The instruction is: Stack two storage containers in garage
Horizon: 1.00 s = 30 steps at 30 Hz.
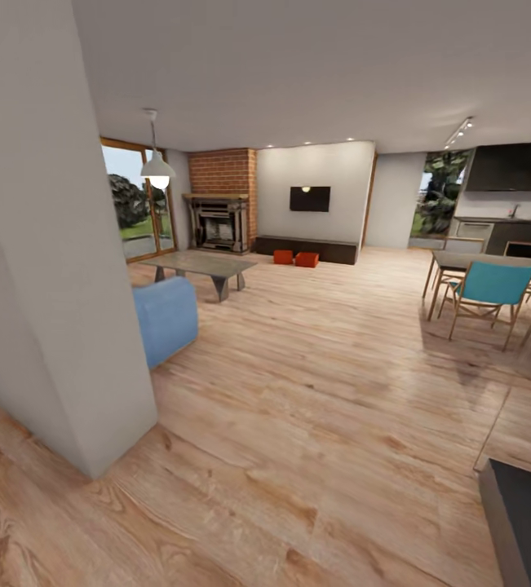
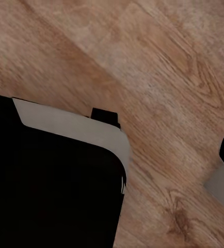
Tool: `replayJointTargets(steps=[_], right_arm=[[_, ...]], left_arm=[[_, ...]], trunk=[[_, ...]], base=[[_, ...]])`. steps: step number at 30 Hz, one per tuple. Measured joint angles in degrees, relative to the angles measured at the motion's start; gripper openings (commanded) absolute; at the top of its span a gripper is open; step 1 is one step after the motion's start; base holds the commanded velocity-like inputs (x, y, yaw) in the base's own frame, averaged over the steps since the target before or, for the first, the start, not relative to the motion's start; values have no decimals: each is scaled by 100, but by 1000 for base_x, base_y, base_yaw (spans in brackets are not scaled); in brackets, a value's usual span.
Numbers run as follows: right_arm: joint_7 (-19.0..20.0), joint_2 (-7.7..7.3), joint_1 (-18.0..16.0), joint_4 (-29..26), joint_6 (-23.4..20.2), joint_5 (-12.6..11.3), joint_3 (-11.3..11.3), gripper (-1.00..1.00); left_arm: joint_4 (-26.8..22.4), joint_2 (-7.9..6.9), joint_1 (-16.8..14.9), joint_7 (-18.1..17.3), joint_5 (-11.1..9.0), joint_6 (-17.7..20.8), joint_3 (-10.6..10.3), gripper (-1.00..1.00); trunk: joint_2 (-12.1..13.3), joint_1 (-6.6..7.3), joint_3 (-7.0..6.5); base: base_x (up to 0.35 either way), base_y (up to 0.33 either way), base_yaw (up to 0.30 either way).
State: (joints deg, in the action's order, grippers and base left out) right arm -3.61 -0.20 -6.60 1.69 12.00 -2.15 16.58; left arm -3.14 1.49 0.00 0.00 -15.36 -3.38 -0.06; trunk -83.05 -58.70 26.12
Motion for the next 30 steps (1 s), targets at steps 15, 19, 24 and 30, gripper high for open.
replayJointTargets(steps=[15,19,24,30], right_arm=[[-2,0,0,0,0,5,0,100],[-2,0,0,1,0,5,0,100],[-2,1,-1,-1,0,6,0,100],[-2,0,-1,1,0,3,0,100]], left_arm=[[2,0,0,0,1,-20,0,100],[0,0,0,0,2,-13,0,100],[2,0,0,0,2,-8,0,100],[1,0,0,0,2,-8,0,100]], trunk=[[0,0,0],[0,0,0],[0,0,0],[0,0,0]], base=[[320,69,-244],[322,0,-244],[322,0,-243],[322,0,-243]])
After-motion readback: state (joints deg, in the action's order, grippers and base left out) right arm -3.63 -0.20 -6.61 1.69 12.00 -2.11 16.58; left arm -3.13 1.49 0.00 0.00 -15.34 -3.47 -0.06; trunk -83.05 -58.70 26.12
